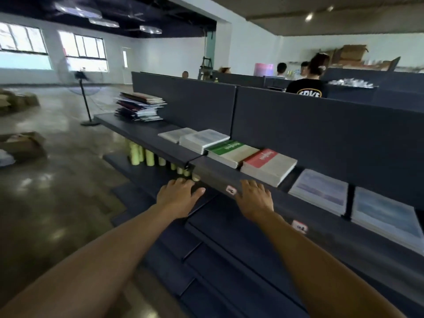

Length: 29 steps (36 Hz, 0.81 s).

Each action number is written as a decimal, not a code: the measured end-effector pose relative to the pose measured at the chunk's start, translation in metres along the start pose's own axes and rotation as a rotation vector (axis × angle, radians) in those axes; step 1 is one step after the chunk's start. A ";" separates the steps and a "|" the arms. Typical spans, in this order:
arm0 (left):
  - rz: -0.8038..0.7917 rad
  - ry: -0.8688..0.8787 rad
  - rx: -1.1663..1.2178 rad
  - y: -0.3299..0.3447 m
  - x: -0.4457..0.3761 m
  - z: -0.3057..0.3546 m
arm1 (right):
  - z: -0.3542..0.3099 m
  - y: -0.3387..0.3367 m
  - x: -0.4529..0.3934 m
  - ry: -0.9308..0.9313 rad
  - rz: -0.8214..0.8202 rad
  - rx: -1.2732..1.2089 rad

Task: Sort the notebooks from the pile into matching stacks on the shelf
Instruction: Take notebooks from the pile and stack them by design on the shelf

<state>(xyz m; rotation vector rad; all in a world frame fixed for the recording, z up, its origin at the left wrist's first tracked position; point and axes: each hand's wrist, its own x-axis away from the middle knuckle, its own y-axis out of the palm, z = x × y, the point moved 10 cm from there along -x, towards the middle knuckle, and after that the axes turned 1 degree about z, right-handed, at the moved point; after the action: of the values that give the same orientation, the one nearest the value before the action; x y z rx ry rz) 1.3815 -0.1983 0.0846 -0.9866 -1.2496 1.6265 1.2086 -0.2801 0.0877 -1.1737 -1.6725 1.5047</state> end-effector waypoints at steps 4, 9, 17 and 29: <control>-0.017 -0.053 0.010 0.001 -0.007 -0.057 | -0.048 0.011 -0.024 -0.054 -0.011 0.021; -0.017 -0.108 0.022 -0.004 -0.022 -0.117 | -0.101 0.025 -0.055 -0.135 -0.014 0.059; 0.004 -0.174 0.004 -0.012 -0.067 -0.195 | -0.169 0.051 -0.125 -0.214 -0.006 0.043; 0.072 -0.226 -0.046 -0.056 -0.188 -0.281 | -0.249 0.056 -0.273 -0.275 0.041 0.027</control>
<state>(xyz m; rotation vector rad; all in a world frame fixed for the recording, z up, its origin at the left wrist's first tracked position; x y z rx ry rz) 1.7145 -0.2767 0.1024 -0.9028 -1.4214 1.8120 1.5568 -0.4139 0.1123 -1.0291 -1.8070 1.7742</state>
